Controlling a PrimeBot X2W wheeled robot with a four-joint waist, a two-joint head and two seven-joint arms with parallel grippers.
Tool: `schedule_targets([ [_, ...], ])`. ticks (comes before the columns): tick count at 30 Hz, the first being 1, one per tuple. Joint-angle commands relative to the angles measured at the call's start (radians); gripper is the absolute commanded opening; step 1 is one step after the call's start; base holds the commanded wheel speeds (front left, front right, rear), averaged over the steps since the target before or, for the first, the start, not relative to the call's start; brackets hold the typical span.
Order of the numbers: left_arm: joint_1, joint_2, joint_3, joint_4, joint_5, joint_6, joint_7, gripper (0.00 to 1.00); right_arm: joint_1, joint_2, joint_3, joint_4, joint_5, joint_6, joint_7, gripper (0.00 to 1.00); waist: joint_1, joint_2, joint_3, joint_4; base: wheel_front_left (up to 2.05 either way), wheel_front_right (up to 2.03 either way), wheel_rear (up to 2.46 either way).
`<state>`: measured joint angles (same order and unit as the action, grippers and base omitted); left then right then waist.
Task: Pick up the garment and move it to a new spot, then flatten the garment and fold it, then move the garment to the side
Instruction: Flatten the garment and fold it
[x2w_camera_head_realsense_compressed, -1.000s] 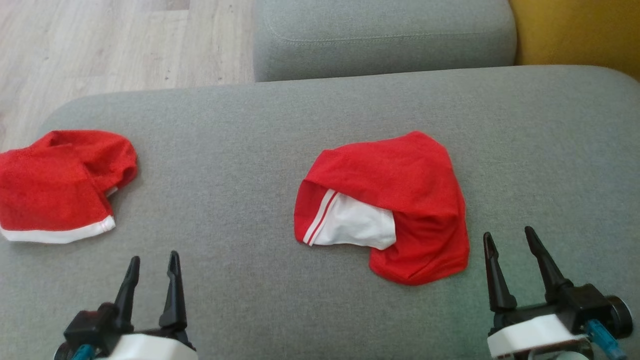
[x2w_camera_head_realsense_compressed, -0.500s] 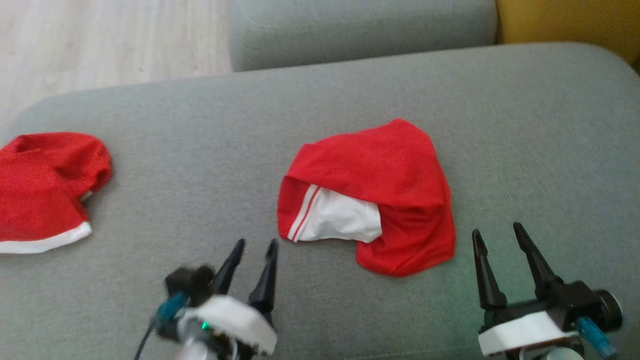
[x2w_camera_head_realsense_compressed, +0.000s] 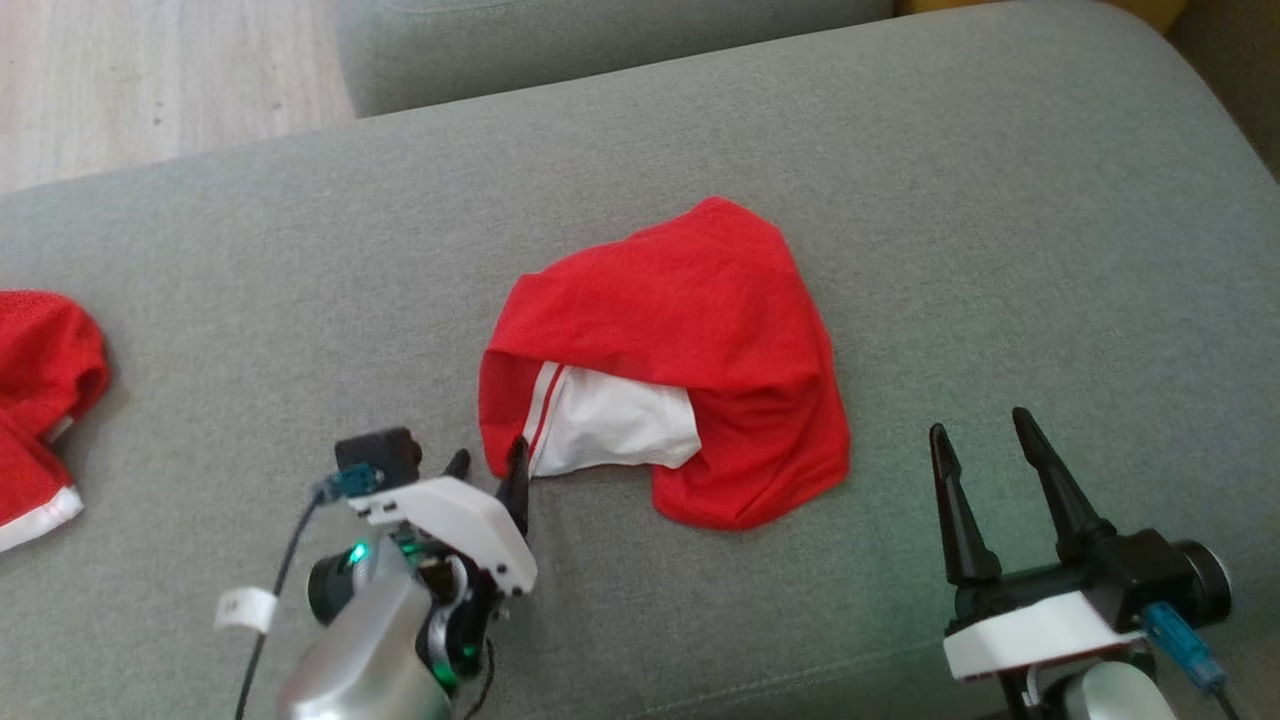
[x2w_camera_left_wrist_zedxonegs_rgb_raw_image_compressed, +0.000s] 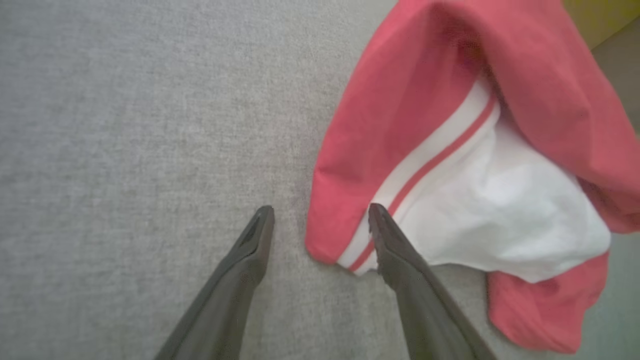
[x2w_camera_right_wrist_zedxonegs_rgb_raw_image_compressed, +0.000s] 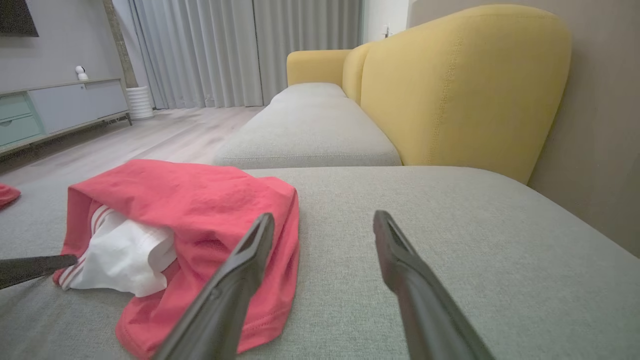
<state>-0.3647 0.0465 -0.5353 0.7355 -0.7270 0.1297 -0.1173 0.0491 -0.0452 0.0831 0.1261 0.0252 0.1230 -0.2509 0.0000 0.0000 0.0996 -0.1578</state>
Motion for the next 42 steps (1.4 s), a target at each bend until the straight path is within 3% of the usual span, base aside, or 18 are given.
schedule_targets([
  [1, -0.058, 0.004, 0.022, -0.002, -0.035, -0.022, -0.004, 1.00, -0.038, -0.005, 0.022, -0.029, 0.005, 0.008, -0.011, 1.00, 0.0000, 0.0000, 0.003, -0.005, 0.00, 0.00, 0.00],
  [4, -0.078, 0.004, -0.017, 0.023, -0.090, -0.082, 0.016, 1.00, -0.041, -0.005, 0.024, -0.026, 0.006, 0.008, -0.011, 1.00, 0.0000, 0.0000, 0.006, -0.010, 0.00, 0.00, 0.00],
  [5, -0.085, 0.004, -0.032, 0.030, -0.104, -0.096, 0.024, 0.85, -0.043, -0.005, 0.024, -0.025, 0.007, 0.008, -0.011, 1.00, 0.0000, 0.0000, 0.007, -0.011, 0.00, 0.00, 0.00],
  [6, -0.091, 0.004, -0.046, 0.038, -0.115, -0.106, 0.029, 0.33, -0.044, -0.005, 0.023, -0.024, 0.007, 0.008, -0.011, 1.00, 0.0000, 0.0000, 0.006, -0.010, 0.00, 0.00, 0.00],
  [7, -0.098, 0.004, -0.057, 0.041, -0.127, -0.116, 0.029, 0.00, -0.045, -0.005, 0.023, -0.024, 0.008, 0.008, -0.011, 1.00, 0.0000, 0.0000, 0.006, -0.009, 0.00, 0.00, 0.00],
  [14, -0.188, 0.025, -0.050, -0.041, -0.170, -0.163, 0.012, 0.00, -0.031, -0.005, 0.002, -0.025, 0.004, 0.008, -0.011, 1.00, 0.0000, 0.0000, -0.014, 0.017, 0.00, 0.00, 0.00],
  [18, -0.264, 0.154, -0.046, -0.223, -0.125, -0.161, 0.071, 0.00, -0.019, -0.005, -0.007, -0.029, 0.003, 0.008, -0.011, 1.00, 0.0000, 0.0000, -0.033, 0.039, 0.00, 0.00, 0.00],
  [19, -0.264, 0.154, -0.046, -0.223, -0.125, -0.161, 0.071, 0.00, -0.019, -0.005, -0.007, -0.029, 0.003, 0.008, -0.011, 1.00, 0.0000, 0.0000, -0.033, 0.039, 0.00, 0.00, 0.00],
  [22, -0.317, 0.258, -0.029, -0.393, -0.111, -0.133, 0.170, 0.00, -0.010, -0.005, -0.007, -0.030, 0.008, 0.008, -0.011, 1.00, 0.0000, 0.0000, -0.047, 0.056, 0.00, 0.00, 0.00],
  [26, -0.374, 0.336, 0.028, -0.602, -0.202, -0.109, 0.341, 0.00, -0.005, -0.005, 0.005, -0.027, 0.016, 0.008, -0.011, 1.00, 0.0000, 0.0000, -0.065, 0.071, 0.00, 0.00, 0.00],
  [29, -0.431, 0.398, 0.057, -0.699, -0.187, -0.065, 0.405, 0.00, -0.008, -0.005, 0.012, -0.025, 0.022, 0.008, -0.011, 1.00, 0.0000, 0.0000, -0.073, 0.074, 0.00, 0.00, 0.00],
  [35, -0.552, 0.479, 0.041, -0.769, -0.085, -0.018, 0.493, 0.00, -0.009, -0.005, 0.017, -0.021, 0.022, 0.008, -0.011, 1.00, 0.0000, 0.0000, -0.082, 0.077, 0.00, 0.00, 0.00],
  [42, -0.681, 0.506, 0.004, -0.768, -0.068, -0.049, 0.611, 0.00, -0.013, -0.005, 0.030, -0.013, 0.019, 0.008, -0.011, 1.00, 0.0000, 0.0000, -0.096, 0.063, 0.00, 0.00, 0.00],
])
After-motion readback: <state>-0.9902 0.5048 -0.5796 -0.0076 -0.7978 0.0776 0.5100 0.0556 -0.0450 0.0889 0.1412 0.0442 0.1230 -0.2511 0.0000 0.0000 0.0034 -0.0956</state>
